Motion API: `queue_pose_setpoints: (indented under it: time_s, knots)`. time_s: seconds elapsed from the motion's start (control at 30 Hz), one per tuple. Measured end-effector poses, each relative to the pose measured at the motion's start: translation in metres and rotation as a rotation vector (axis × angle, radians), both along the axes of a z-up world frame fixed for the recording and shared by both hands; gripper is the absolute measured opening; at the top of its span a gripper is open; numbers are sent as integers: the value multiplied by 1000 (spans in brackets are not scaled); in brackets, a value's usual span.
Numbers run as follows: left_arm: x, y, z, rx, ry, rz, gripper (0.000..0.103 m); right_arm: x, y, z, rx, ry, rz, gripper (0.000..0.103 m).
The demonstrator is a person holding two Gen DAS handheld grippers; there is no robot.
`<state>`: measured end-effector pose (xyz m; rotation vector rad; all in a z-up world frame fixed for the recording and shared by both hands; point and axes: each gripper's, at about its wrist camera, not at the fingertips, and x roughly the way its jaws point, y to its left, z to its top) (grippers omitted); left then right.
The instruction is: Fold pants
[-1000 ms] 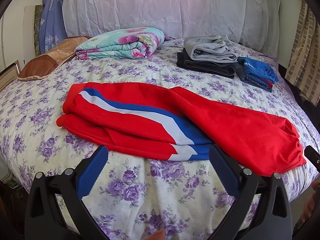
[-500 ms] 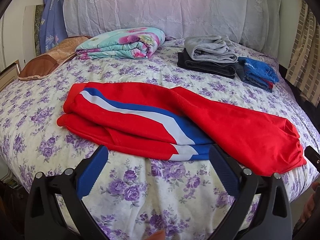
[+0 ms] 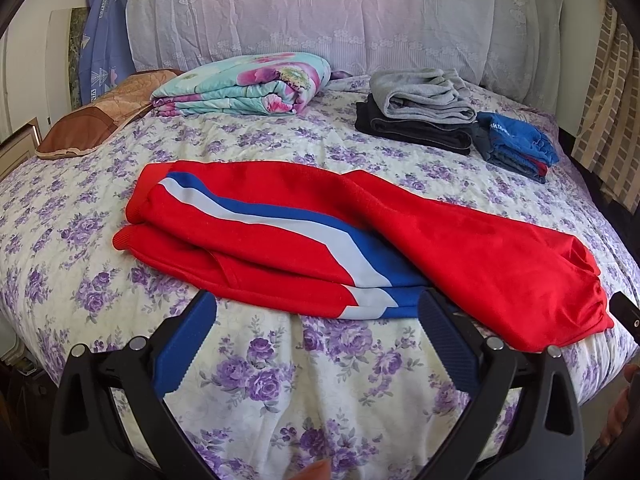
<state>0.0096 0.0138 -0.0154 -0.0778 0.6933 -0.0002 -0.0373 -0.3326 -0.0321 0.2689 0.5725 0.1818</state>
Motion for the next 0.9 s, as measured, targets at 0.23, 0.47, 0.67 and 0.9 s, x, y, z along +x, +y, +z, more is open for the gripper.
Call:
queue_pose_setpoints:
  time_s: [0.23, 0.47, 0.67, 0.9]
  knots:
    - [1, 4, -4, -4, 1, 6, 98, 0, 0, 0, -1, 3, 1, 99]
    - [3, 39, -1, -84, -3, 24, 98, 0, -11, -10, 71, 50, 35, 99]
    - [6, 117, 2, -383, 32, 78, 98, -7, -44, -24, 207, 118, 22, 99]
    - [32, 165, -6, -825, 91, 42, 98, -6, -76, -41, 502, 169, 78, 99]
